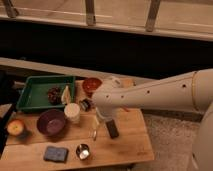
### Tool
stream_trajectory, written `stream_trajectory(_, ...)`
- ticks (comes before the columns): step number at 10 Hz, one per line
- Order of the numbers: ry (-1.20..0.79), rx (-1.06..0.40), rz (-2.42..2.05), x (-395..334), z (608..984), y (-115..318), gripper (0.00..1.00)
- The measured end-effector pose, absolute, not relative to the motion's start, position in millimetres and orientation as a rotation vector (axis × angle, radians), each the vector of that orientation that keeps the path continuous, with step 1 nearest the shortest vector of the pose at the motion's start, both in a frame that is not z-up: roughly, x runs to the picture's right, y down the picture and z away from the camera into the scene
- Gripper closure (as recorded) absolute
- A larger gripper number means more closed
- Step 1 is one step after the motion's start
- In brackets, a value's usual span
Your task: Stack cups into tray
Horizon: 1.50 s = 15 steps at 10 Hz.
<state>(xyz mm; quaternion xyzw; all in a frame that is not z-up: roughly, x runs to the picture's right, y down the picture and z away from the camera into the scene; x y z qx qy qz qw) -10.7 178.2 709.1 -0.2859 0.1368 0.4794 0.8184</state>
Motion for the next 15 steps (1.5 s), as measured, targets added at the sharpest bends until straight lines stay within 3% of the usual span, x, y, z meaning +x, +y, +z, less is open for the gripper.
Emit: stream_trajectory(15, 0.279, -0.722, 0.912, -49.0, 717.1, 219.9, 0.24)
